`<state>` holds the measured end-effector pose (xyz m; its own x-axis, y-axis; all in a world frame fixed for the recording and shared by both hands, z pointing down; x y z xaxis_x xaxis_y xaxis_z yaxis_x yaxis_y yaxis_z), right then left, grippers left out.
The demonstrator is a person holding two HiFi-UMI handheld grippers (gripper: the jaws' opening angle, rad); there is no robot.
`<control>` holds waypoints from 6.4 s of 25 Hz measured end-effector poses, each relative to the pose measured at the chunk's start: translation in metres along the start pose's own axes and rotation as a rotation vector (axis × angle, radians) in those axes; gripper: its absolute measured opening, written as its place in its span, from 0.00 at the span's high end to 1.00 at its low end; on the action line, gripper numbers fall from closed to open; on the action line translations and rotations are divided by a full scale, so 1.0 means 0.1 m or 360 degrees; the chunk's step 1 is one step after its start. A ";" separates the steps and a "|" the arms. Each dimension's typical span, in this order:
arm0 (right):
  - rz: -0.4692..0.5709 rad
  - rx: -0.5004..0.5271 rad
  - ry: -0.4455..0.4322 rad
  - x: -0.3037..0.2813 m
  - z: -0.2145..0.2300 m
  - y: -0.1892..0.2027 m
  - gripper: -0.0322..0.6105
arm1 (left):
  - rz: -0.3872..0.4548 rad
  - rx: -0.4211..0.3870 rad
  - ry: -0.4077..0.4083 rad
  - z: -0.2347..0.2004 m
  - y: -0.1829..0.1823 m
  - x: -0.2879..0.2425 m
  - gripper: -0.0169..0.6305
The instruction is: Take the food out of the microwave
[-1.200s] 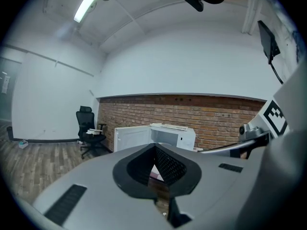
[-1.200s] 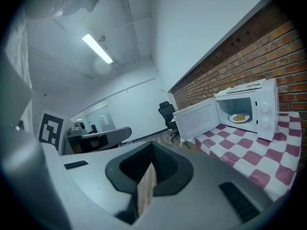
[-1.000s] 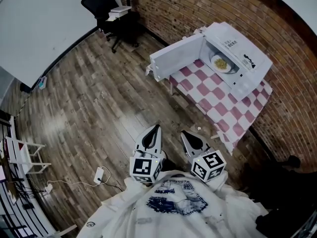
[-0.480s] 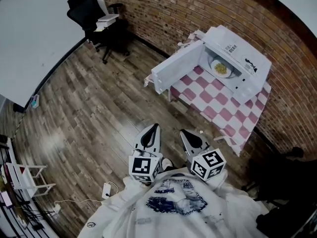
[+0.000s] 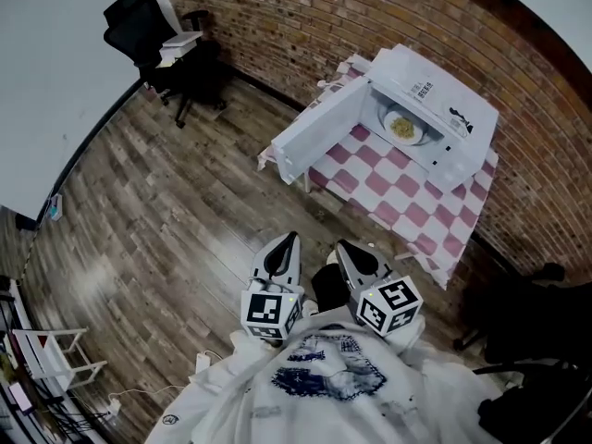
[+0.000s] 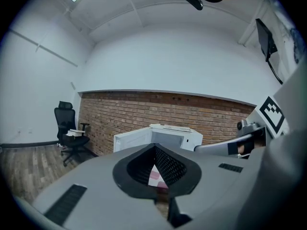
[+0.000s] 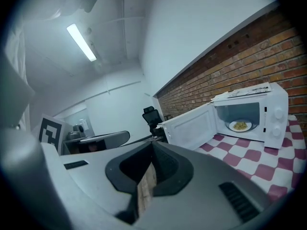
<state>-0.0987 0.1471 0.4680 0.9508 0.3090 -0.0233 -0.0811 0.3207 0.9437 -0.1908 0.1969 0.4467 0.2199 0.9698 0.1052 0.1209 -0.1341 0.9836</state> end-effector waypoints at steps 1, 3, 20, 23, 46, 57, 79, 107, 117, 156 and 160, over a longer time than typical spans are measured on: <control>0.0012 -0.0001 0.0014 -0.02 0.04 -0.02 0.93 | -0.0001 -0.0002 0.0011 -0.01 0.00 -0.05 0.96; 0.0034 -0.0005 0.0044 -0.07 0.13 -0.06 0.93 | -0.0006 -0.0006 0.0044 0.00 0.01 -0.17 0.96; 0.0162 -0.0033 0.0344 -0.58 1.44 -0.50 0.93 | -0.0099 0.0011 0.0379 0.25 0.28 -1.74 0.96; 0.0179 -0.0025 0.0395 -0.63 1.75 -0.63 0.93 | -0.0101 0.0021 0.0445 0.38 0.31 -2.11 0.96; 0.0337 -0.0022 0.0654 -0.51 3.18 -1.18 0.93 | -0.0234 0.0132 0.0821 1.32 0.69 -3.58 0.96; 0.0369 -0.0031 0.0757 -0.37 3.33 -1.19 0.93 | -0.0341 0.0146 0.0953 1.54 0.92 -3.68 0.96; 0.0372 -0.0017 0.0863 -0.36 3.68 -1.27 0.93 | -0.0596 0.0396 0.0985 1.62 1.59 -4.01 0.81; 0.0322 -0.0024 0.0898 -0.39 3.87 -1.26 0.93 | -0.1067 0.1503 0.0658 1.52 2.73 -4.32 0.60; 0.0318 -0.0040 0.0910 -0.39 3.89 -1.26 0.93 | -0.1144 0.1804 0.0421 1.38 3.01 -4.48 0.60; 0.0300 -0.0077 0.0935 -0.38 3.96 -1.22 0.93 | -0.1239 0.2188 0.0235 1.33 3.37 -4.59 0.90; 0.0299 -0.0074 0.0935 -0.39 3.96 -1.22 0.93 | -0.1224 0.2224 0.0235 1.33 3.35 -4.57 0.93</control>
<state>-0.0073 -0.2585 0.4847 0.5963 0.8013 -0.0483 -0.2570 0.2476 0.9342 -0.1222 -0.3185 0.7083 -0.3895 0.8907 -0.2342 0.9209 0.3806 -0.0840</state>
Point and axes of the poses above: the fingertips, and each gripper's own axes: x backward along the fingers, z to its right, y out of its underside, the point moved 1 cm from there along x, backward along the fingers, and after that the axes turned 15 degrees about z, right-handed, at the moved point
